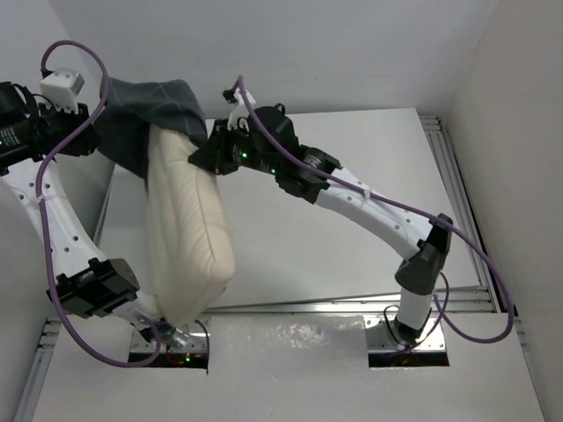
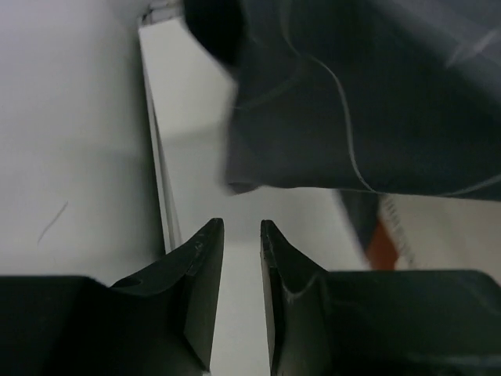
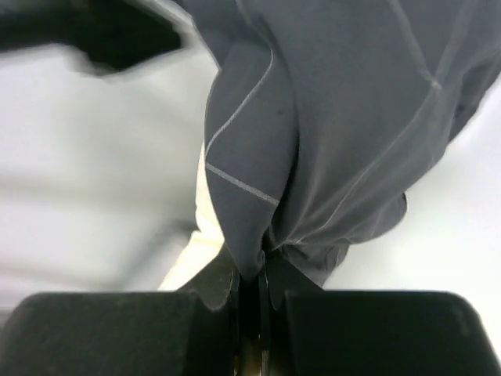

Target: Put the pillow into the pillowcase

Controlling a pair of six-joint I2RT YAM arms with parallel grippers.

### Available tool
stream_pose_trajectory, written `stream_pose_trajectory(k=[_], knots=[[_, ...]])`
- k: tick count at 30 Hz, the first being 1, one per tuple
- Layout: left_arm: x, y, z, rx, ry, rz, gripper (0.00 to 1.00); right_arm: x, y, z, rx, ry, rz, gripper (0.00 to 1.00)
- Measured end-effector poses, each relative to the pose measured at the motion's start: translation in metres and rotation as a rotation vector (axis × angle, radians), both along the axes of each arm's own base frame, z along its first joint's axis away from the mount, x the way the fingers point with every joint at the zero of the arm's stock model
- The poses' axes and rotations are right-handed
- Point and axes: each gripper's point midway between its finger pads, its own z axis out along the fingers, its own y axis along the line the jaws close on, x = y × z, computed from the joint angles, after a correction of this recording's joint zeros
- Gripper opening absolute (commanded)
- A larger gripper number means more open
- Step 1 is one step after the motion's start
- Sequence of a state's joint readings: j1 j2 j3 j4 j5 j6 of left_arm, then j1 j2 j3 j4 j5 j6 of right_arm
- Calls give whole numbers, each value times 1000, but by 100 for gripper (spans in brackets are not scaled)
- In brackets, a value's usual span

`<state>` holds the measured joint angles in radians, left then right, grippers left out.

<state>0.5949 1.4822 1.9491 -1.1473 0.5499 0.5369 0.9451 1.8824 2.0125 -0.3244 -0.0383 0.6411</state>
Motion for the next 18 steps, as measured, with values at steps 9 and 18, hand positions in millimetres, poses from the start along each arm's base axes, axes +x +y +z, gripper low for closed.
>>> stream_pose_trajectory(k=[9,18], knots=[[-10,-32,-12,-43,46,-146,48,10,-73,-107,288,440,-113,0],[-5,-105,-156,-50,473,-328,71,10,-182,-311,312,874,-430,0]])
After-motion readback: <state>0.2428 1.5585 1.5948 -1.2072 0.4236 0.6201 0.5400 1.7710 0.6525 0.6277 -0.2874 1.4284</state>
